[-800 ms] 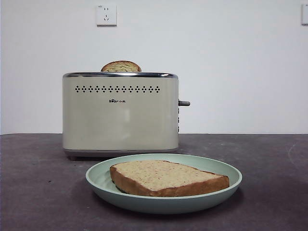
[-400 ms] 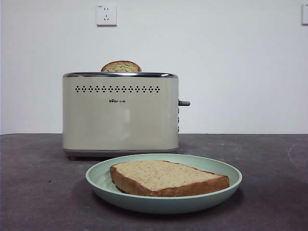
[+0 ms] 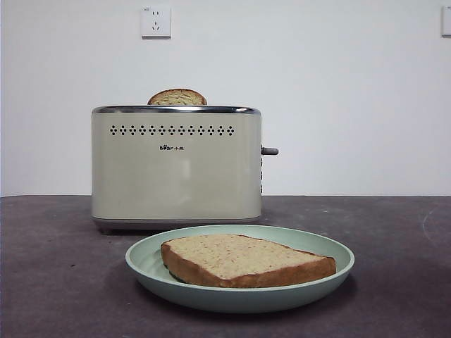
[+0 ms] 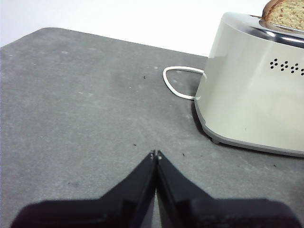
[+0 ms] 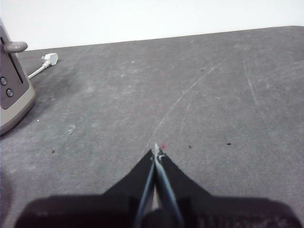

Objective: Take the bread from the toaster,put the bread on the plate,put the plate on the table

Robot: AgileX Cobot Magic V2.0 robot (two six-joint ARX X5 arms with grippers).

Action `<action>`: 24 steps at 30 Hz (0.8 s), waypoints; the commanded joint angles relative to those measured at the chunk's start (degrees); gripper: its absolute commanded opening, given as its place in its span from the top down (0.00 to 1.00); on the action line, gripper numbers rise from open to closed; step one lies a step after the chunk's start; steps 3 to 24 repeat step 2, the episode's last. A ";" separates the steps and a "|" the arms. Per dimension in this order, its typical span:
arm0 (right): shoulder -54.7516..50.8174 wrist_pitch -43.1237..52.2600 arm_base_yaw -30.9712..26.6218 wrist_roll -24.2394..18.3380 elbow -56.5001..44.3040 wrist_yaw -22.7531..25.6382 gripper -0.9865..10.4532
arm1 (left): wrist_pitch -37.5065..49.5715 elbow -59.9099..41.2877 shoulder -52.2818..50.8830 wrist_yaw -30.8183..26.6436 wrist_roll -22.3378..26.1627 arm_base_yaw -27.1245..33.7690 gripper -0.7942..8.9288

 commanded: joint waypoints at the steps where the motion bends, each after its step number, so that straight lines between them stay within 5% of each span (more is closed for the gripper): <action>1: 0.00 -0.20 0.07 0.35 -0.55 0.09 0.91 | 0.33 -0.74 -0.07 0.00 0.44 0.17 0.92; 24: 0.00 -0.20 0.07 0.35 -0.55 0.09 0.91 | 0.33 -0.74 -0.07 0.00 0.44 0.17 0.92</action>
